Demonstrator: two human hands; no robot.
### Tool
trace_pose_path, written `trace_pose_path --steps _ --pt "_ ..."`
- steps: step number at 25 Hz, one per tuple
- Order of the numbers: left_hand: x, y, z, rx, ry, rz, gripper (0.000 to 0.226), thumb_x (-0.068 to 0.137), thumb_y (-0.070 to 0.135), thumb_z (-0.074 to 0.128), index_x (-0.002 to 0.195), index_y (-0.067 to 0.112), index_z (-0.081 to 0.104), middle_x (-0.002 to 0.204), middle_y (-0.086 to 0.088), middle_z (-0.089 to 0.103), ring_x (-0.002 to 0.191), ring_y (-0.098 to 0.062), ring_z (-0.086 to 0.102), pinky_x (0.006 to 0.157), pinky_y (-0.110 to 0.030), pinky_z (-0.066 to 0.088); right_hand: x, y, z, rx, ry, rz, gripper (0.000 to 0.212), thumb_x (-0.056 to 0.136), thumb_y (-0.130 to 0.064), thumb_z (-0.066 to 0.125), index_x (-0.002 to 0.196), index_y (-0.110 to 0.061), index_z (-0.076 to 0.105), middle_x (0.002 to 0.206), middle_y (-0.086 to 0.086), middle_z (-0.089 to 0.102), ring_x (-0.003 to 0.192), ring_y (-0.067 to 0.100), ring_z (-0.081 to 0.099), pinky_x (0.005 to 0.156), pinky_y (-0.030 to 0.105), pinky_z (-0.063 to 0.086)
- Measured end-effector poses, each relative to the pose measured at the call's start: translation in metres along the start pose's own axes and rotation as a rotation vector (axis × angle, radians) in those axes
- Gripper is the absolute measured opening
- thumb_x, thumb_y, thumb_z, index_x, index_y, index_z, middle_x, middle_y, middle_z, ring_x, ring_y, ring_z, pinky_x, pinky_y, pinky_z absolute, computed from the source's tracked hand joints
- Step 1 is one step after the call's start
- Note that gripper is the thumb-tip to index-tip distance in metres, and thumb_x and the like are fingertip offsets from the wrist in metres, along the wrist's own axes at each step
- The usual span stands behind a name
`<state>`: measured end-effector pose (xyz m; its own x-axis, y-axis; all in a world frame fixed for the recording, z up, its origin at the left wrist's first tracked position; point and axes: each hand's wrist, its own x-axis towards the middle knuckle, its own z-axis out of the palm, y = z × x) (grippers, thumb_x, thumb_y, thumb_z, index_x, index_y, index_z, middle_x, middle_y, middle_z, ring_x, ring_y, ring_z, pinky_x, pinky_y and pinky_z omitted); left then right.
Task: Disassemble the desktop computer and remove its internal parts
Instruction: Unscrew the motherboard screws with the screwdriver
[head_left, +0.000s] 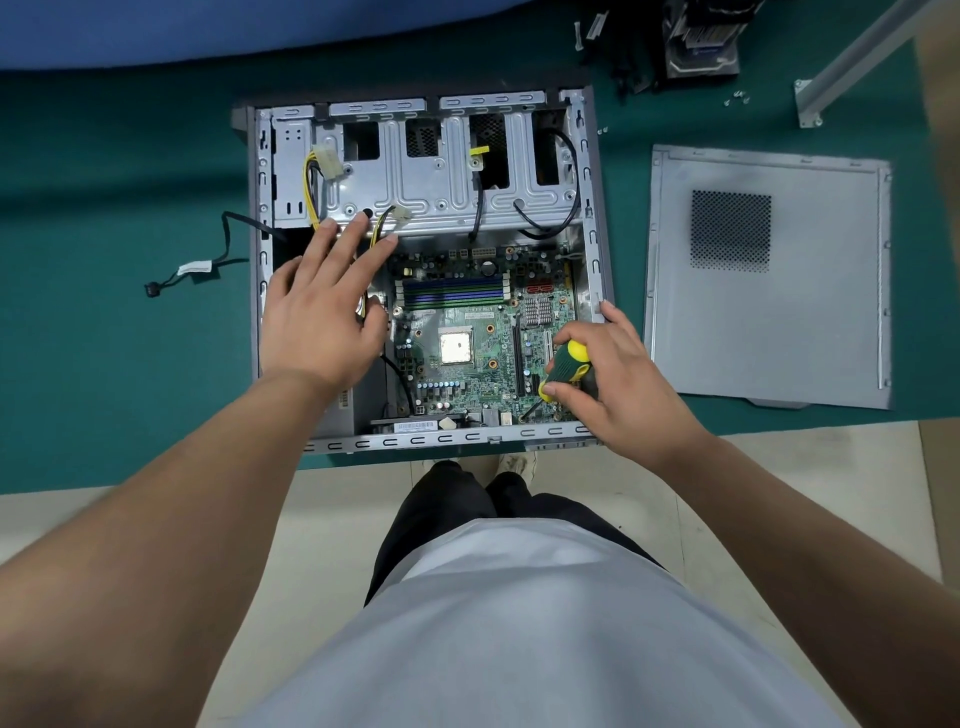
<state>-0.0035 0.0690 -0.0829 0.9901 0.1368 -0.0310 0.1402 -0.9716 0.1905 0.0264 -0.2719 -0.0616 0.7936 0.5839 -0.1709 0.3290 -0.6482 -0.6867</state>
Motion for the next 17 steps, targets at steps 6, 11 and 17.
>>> trace_pose_path --steps 6,11,17 --pt "0.000 0.001 -0.001 0.003 -0.005 -0.001 0.068 0.093 0.039 0.040 0.158 0.045 0.024 0.170 0.016 0.017 0.158 -0.011 0.007 0.121 -0.046 0.022 0.006 -0.007 -0.012 -0.127 -0.039 -0.209 0.027 0.092 -0.024 0.072 0.114 -0.024 0.057 0.108 -0.009 0.065 0.113 0.007 0.054 0.127 0.048 0.011" --pt "-0.001 0.002 -0.003 -0.004 -0.008 -0.006 0.068 0.093 0.038 0.040 0.158 0.044 0.025 0.170 0.015 0.017 0.158 -0.011 0.007 0.121 -0.047 0.022 0.013 -0.026 -0.028 -0.271 -0.239 -0.253 0.017 0.089 -0.031 0.062 0.105 -0.039 0.060 0.105 -0.017 0.065 0.110 0.011 0.056 0.122 0.050 0.010" --pt "0.000 0.001 -0.004 -0.003 -0.018 -0.009 0.068 0.093 0.037 0.042 0.158 0.043 0.026 0.171 0.015 0.016 0.159 -0.012 0.008 0.121 -0.047 0.022 0.020 -0.047 -0.035 -0.645 -0.210 -0.335 0.036 0.103 -0.047 0.030 0.095 -0.023 0.055 0.070 -0.004 0.055 0.067 0.024 0.055 0.075 0.035 0.037"
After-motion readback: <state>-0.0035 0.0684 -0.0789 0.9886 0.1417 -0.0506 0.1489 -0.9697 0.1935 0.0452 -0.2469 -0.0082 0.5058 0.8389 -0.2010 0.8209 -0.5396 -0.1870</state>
